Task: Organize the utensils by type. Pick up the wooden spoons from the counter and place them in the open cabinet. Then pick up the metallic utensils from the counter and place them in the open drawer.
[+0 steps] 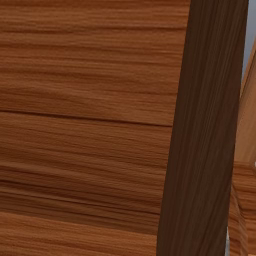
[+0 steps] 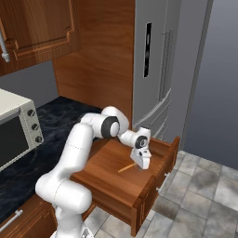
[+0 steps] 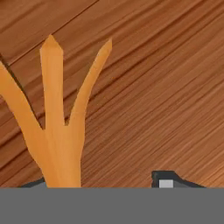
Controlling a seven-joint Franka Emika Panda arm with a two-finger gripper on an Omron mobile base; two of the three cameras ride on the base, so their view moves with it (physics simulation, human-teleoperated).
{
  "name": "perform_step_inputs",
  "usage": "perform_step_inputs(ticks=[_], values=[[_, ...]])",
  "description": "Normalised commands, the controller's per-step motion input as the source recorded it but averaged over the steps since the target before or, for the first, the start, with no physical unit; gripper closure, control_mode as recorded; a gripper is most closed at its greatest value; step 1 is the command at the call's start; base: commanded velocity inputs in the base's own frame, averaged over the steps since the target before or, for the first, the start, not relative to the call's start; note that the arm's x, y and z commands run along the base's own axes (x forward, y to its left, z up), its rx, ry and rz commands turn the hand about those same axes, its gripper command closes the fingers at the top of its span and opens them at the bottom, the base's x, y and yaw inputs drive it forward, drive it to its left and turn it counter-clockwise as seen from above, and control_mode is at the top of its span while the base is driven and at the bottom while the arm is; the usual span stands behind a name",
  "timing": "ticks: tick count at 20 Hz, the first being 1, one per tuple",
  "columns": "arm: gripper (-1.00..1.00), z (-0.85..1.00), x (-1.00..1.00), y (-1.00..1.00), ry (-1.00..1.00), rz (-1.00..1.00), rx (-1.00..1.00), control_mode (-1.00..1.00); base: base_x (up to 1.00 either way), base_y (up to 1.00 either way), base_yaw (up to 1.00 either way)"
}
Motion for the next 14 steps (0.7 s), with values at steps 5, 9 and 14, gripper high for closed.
perform_step_inputs(ticks=[5,9,14], values=[[-1.0,0.48,-0.02,0.0,0.01,0.0,0.0,-1.0,0.0,0.0,0.0],[-1.0,0.71,-0.1,0.0,0.0,0.0,0.0,-1.0,0.0,0.0,0.0],[-1.0,0.37,-0.13,0.0,0.0,0.04,0.0,-1.0,0.0,0.0,0.0]])
